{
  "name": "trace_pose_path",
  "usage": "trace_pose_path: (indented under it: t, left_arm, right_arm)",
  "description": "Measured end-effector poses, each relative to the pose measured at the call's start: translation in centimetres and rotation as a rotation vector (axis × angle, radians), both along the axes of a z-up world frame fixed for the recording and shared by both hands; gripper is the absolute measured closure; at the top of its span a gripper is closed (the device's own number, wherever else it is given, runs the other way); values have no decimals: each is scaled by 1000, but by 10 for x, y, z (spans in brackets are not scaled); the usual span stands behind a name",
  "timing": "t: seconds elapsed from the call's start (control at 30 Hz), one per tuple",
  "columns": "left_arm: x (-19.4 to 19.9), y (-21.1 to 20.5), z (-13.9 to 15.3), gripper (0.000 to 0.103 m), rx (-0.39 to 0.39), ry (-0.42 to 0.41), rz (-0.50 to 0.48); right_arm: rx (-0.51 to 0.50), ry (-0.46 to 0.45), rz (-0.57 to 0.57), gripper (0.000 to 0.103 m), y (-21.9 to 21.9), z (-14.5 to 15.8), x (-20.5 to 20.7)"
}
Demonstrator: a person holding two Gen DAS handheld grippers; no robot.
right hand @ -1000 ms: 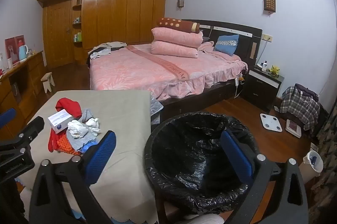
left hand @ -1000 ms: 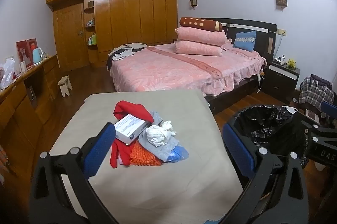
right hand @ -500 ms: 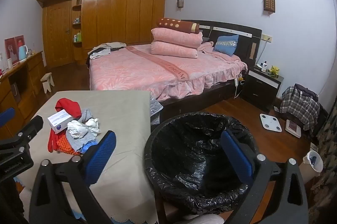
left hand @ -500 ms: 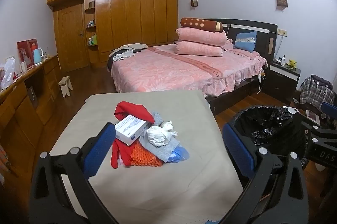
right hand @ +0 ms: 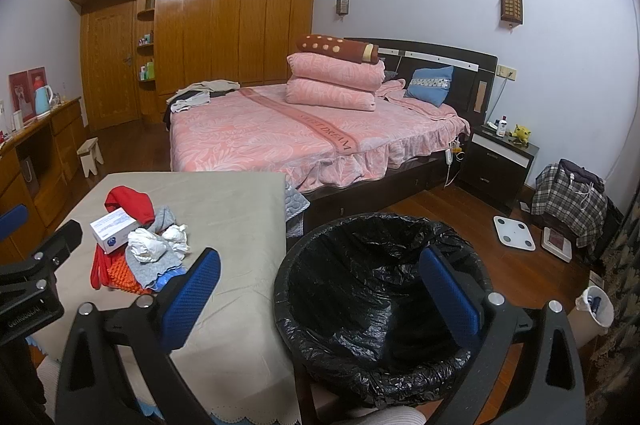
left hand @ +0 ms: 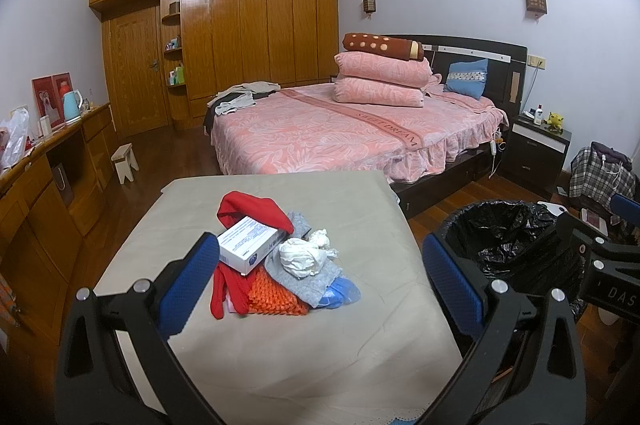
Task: Collect trash
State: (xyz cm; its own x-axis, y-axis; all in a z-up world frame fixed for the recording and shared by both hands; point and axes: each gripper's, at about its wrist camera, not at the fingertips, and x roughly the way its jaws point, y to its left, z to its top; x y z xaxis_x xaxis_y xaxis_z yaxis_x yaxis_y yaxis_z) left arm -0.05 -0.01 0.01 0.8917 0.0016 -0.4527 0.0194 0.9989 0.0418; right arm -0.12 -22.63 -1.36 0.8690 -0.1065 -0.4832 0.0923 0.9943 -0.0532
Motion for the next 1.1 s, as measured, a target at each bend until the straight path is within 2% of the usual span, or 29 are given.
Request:
trace_pose_path:
  t: [1.1]
  left_arm:
    - [4,2,-4,5,-5,0,4]
  right_arm:
    - [0,-7,3,6,1,0,2]
